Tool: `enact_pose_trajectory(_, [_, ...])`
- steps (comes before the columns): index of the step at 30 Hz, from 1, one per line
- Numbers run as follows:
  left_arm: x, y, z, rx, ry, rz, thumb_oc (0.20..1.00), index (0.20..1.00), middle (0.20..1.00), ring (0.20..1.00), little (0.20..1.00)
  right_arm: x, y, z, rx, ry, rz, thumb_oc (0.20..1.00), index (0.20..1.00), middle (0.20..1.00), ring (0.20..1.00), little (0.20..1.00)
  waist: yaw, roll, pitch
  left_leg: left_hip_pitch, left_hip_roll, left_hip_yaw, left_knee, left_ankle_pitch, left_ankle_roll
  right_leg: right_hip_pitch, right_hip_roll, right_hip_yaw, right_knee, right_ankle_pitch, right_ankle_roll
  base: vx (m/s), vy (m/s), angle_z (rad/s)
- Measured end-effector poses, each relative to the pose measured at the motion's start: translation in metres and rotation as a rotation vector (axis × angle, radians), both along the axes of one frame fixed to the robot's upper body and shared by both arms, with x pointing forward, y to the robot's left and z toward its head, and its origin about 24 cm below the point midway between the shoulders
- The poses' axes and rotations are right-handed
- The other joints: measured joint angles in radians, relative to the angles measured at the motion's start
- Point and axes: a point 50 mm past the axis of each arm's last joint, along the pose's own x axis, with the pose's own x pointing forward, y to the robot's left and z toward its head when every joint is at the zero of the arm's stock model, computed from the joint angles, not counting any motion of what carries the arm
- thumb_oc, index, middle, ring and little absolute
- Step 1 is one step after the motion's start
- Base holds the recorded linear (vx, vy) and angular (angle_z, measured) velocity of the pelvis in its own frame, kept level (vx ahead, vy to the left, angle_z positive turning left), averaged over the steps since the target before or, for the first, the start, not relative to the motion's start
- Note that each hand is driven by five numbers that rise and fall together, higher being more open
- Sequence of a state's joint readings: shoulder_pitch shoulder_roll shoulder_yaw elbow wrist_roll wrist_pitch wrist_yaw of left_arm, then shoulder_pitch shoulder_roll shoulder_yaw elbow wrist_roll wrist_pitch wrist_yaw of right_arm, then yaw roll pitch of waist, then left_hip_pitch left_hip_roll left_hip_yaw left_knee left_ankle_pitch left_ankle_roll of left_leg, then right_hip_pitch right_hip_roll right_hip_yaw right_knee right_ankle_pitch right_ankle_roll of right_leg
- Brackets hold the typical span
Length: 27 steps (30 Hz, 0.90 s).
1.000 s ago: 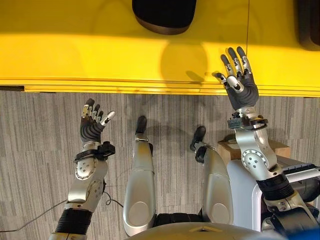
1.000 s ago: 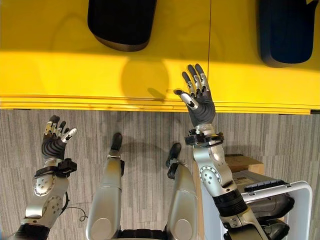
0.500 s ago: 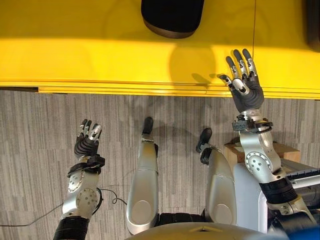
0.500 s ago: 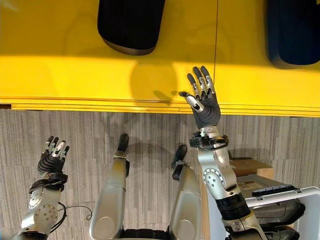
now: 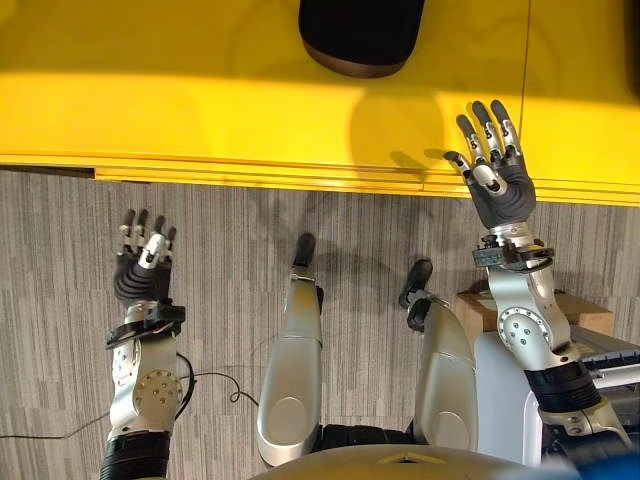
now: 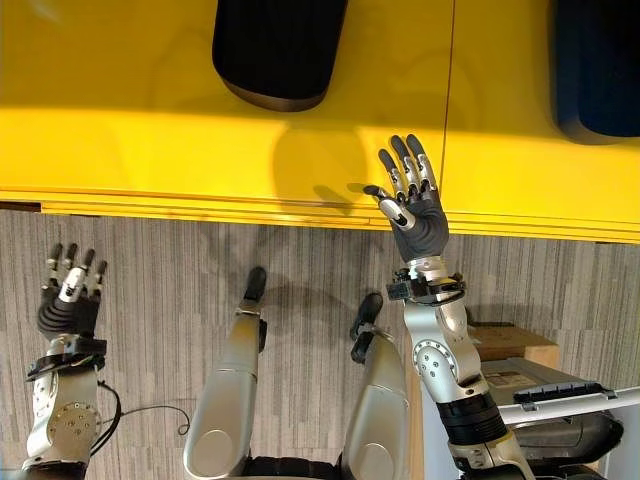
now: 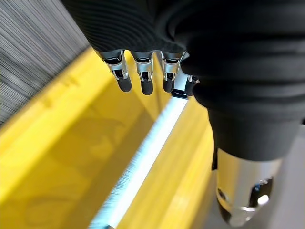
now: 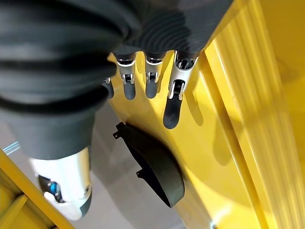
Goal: Move parts from the plastic box to the shelf.
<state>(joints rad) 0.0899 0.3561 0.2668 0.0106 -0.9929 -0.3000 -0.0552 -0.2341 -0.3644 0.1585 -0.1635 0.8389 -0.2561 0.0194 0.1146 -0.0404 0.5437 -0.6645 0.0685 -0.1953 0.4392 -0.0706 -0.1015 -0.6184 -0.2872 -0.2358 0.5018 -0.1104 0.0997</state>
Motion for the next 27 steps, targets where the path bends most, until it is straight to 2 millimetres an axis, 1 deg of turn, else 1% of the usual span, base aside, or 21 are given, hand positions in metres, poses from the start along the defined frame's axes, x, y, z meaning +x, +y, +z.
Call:
enact_pose_trajectory(1, [0.0, 0.005, 0.011, -0.007, -0.06, 0.045, 1.0, 1.0, 1.0, 1.0, 1.0, 0.0, 0.0, 0.0, 0.001, 0.0, -0.002, 1.0, 1.0, 1.0, 1.0, 1.0, 0.004, 0.0, 0.0, 0.001, 0.0, 0.0, 0.0, 0.0, 0.0, 0.0, 0.0, 0.0, 0.002, 0.0, 0.0, 0.0, 0.0, 0.0])
enact_pose_trajectory(3, [-0.005, 0.009, 0.024, -0.017, -0.146, 0.104, 1.0, 1.0, 1.0, 1.0, 1.0, 0.0, -0.001, 0.0, 0.001, 0.0, -0.004, 1.0, 1.0, 1.0, 1.0, 1.0, 0.007, 0.0, 0.0, 0.002, 0.0, 0.0, 0.0, 0.0, 0.0, 0.0, 0.0, 0.0, 0.003, 0.0, 0.0, 0.0, 0.0, 0.0])
enact_pose_trajectory(5, [-0.01, 0.016, 0.029, -0.017, -0.172, 0.153, 1.0, 1.0, 1.0, 1.0, 1.0, 0.0, -0.001, 0.0, 0.001, 0.002, -0.005, 1.0, 1.0, 1.0, 1.0, 1.0, 0.01, 0.0, 0.0, 0.005, 0.0, 0.0, -0.001, 0.0, 0.0, 0.001, 0.0, 0.001, 0.005, 0.0, 0.0, -0.08, 0.018, 0.0])
enact_pose_trajectory(6, [-0.012, 0.019, 0.032, -0.019, -0.186, 0.185, 1.0, 1.0, 1.0, 1.0, 1.0, 0.0, -0.001, -0.001, 0.001, 0.005, -0.006, 1.0, 1.0, 1.0, 1.0, 1.0, 0.012, 0.001, 0.0, 0.006, 0.0, -0.001, 0.002, 0.009, -0.012, 0.001, 0.0, 0.0, 0.009, 0.006, -0.002, 0.0, 0.0, 0.0])
enact_pose_trajectory(7, [-0.013, 0.021, 0.033, -0.016, -0.19, 0.194, 1.0, 1.0, 1.0, 1.0, 1.0, 0.001, -0.001, 0.0, 0.002, 0.004, -0.006, 1.0, 1.0, 1.0, 1.0, 1.0, 0.012, 0.002, 0.0, 0.007, 0.0, -0.001, 0.0, 0.009, -0.011, 0.002, -0.003, -0.001, 0.01, 0.004, -0.003, 0.0, 0.0, 0.0])
enact_pose_trajectory(8, [-0.014, 0.022, 0.035, -0.002, -0.189, 0.206, 1.0, 1.0, 1.0, 1.0, 1.0, 0.001, -0.001, 0.0, 0.0, 0.005, -0.006, 1.0, 1.0, 1.0, 1.0, 1.0, 0.013, 0.002, 0.0, 0.008, 0.0, -0.002, -0.004, -0.003, 0.0, 0.002, -0.003, -0.001, 0.011, -0.006, 0.0, 0.0, 0.0, 0.0])
enact_pose_trajectory(9, [-0.016, 0.024, 0.039, 0.017, -0.2, 0.23, 1.0, 1.0, 1.0, 1.0, 1.0, 0.002, -0.001, -0.001, -0.003, 0.015, -0.004, 1.0, 1.0, 1.0, 1.0, 1.0, 0.015, 0.002, 0.0, 0.013, -0.001, -0.002, -0.002, 0.005, -0.008, 0.006, -0.003, 0.0, 0.017, -0.005, -0.003, -0.08, 0.022, 0.04])
enact_pose_trajectory(10, [-0.018, 0.024, 0.045, 0.039, -0.225, 0.251, 1.0, 1.0, 1.0, 1.0, 1.0, 0.002, -0.001, -0.001, -0.002, 0.013, -0.006, 1.0, 1.0, 1.0, 1.0, 1.0, 0.017, 0.006, 0.0, 0.016, -0.001, -0.002, -0.005, 0.003, -0.005, 0.007, -0.008, -0.006, 0.018, -0.011, -0.005, 0.0, 0.001, 0.05])
enact_pose_trajectory(11, [-0.023, 0.027, 0.057, 0.079, -0.262, 0.275, 1.0, 1.0, 1.0, 1.0, 1.0, 0.003, -0.001, -0.001, -0.003, 0.014, -0.006, 1.0, 1.0, 1.0, 1.0, 1.0, 0.017, 0.007, 0.0, 0.018, -0.001, -0.003, -0.009, 0.004, -0.004, 0.007, -0.008, -0.006, 0.019, -0.013, -0.002, 0.0, 0.001, 0.04])
enact_pose_trajectory(12, [-0.028, 0.034, 0.076, 0.126, -0.333, 0.326, 1.0, 1.0, 1.0, 1.0, 1.0, 0.002, -0.001, -0.001, -0.002, 0.013, -0.006, 1.0, 1.0, 1.0, 1.0, 1.0, 0.017, 0.011, -0.001, 0.019, -0.001, -0.003, -0.012, 0.005, -0.005, 0.007, -0.008, -0.005, 0.02, -0.013, -0.002, 0.08, -0.018, 0.02])
enact_pose_trajectory(13, [-0.028, 0.038, 0.089, 0.153, -0.374, 0.352, 1.0, 1.0, 1.0, 1.0, 1.0, 0.002, -0.001, 0.0, -0.002, 0.009, -0.005, 1.0, 1.0, 1.0, 1.0, 1.0, 0.017, 0.015, -0.001, 0.019, -0.001, -0.003, -0.012, 0.006, -0.006, 0.007, -0.008, -0.005, 0.022, -0.013, -0.002, 0.08, -0.02, 0.01])
enact_pose_trajectory(14, [-0.027, 0.038, 0.095, 0.166, -0.392, 0.357, 1.0, 1.0, 1.0, 1.0, 1.0, 0.002, -0.001, 0.0, -0.004, 0.007, -0.005, 1.0, 1.0, 1.0, 1.0, 1.0, 0.017, 0.017, -0.001, 0.019, -0.001, -0.004, -0.012, 0.001, -0.005, 0.007, -0.008, -0.005, 0.022, -0.017, -0.003, 0.0, 0.0, 0.0])
enact_pose_trajectory(15, [-0.026, 0.037, 0.101, 0.168, -0.418, 0.363, 1.0, 1.0, 1.0, 1.0, 1.0, 0.002, -0.001, 0.0, -0.008, 0.008, -0.002, 1.0, 1.0, 1.0, 1.0, 1.0, 0.016, 0.018, -0.002, 0.021, -0.001, -0.004, -0.013, 0.0, -0.005, 0.007, -0.008, -0.002, 0.023, -0.018, -0.003, -0.09, 0.024, -0.01])
enact_pose_trajectory(18, [-0.024, 0.035, 0.105, 0.183, -0.433, 0.381, 1.0, 1.0, 1.0, 1.0, 1.0, 0.001, 0.001, 0.002, -0.011, 0.0, 0.007, 1.0, 1.0, 1.0, 1.0, 1.0, 0.011, 0.024, 0.001, 0.021, -0.002, -0.001, -0.01, 0.011, -0.014, 0.006, -0.009, -0.003, 0.024, -0.009, -0.004, -0.01, 0.005, 0.0])
enact_pose_trajectory(21, [-0.018, 0.033, 0.127, 0.202, -0.506, 0.371, 1.0, 1.0, 1.0, 1.0, 1.0, 0.003, 0.003, 0.005, -0.018, -0.006, 0.015, 1.0, 1.0, 1.0, 1.0, 1.0, 0.009, 0.024, 0.0, 0.021, 0.0, -0.002, -0.012, 0.004, -0.01, 0.005, -0.007, -0.001, 0.026, -0.016, -0.004, 0.05, -0.012, 0.0])
enact_pose_trajectory(22, [-0.012, 0.024, 0.149, 0.271, -0.562, 0.306, 1.0, 1.0, 1.0, 1.0, 1.0, 0.004, 0.003, 0.005, -0.02, -0.008, 0.016, 1.0, 1.0, 1.0, 1.0, 1.0, 0.008, 0.024, 0.0, 0.019, -0.001, -0.002, -0.009, 0.007, -0.014, 0.005, -0.007, -0.001, 0.028, -0.011, -0.004, 0.0, 0.0, 0.0])
enact_pose_trajectory(23, [-0.009, 0.016, 0.166, 0.352, -0.591, 0.244, 1.0, 1.0, 1.0, 1.0, 1.0, 0.006, 0.004, 0.006, -0.038, -0.009, 0.023, 1.0, 1.0, 1.0, 1.0, 1.0, 0.007, 0.023, 0.0, 0.017, -0.001, -0.003, 0.001, 0.006, -0.014, 0.005, -0.007, -0.001, 0.03, -0.011, -0.003, -0.02, 0.013, -0.03])
enact_pose_trajectory(24, [-0.009, 0.008, 0.188, 0.461, -0.645, 0.187, 1.0, 1.0, 1.0, 1.0, 1.0, 0.009, 0.005, 0.008, -0.065, -0.01, 0.033, 1.0, 1.0, 1.0, 1.0, 1.0, -0.001, 0.023, 0.0, 0.018, -0.002, 0.001, 0.0, 0.004, -0.013, 0.006, -0.007, 0.003, 0.029, -0.01, -0.002, -0.01, 0.009, -0.05])
enact_pose_trajectory(25, [-0.01, 0.008, 0.189, 0.455, -0.655, 0.186, 1.0, 1.0, 1.0, 1.0, 1.0, 0.009, 0.006, 0.008, -0.061, -0.009, 0.033, 1.0, 1.0, 1.0, 1.0, 1.0, -0.004, 0.024, -0.001, 0.018, -0.002, 0.002, 0.001, 0.003, -0.013, 0.006, -0.008, 0.003, 0.028, -0.01, -0.003, 0.0, 0.0, 0.0])
enact_pose_trajectory(26, [-0.008, 0.0, 0.192, 0.411, -0.698, 0.159, 1.0, 1.0, 1.0, 1.0, 1.0, 0.009, 0.008, 0.007, -0.067, -0.008, 0.048, 1.0, 1.0, 1.0, 1.0, 1.0, -0.015, 0.021, -0.001, 0.017, -0.002, 0.0, 0.005, 0.004, -0.014, 0.006, -0.007, 0.002, 0.028, -0.008, -0.003, 0.0, 0.0, 0.0])
enact_pose_trajectory(27, [-0.002, -0.01, 0.197, 0.426, -0.714, 0.108, 1.0, 1.0, 1.0, 1.0, 1.0, 0.009, 0.008, 0.007, -0.072, -0.009, 0.051, 1.0, 1.0, 1.0, 1.0, 1.0, -0.011, 0.02, -0.002, 0.016, -0.001, -0.002, 0.009, 0.004, -0.014, 0.006, -0.005, 0.002, 0.029, -0.008, -0.003, 0.0, 0.0, 0.0])
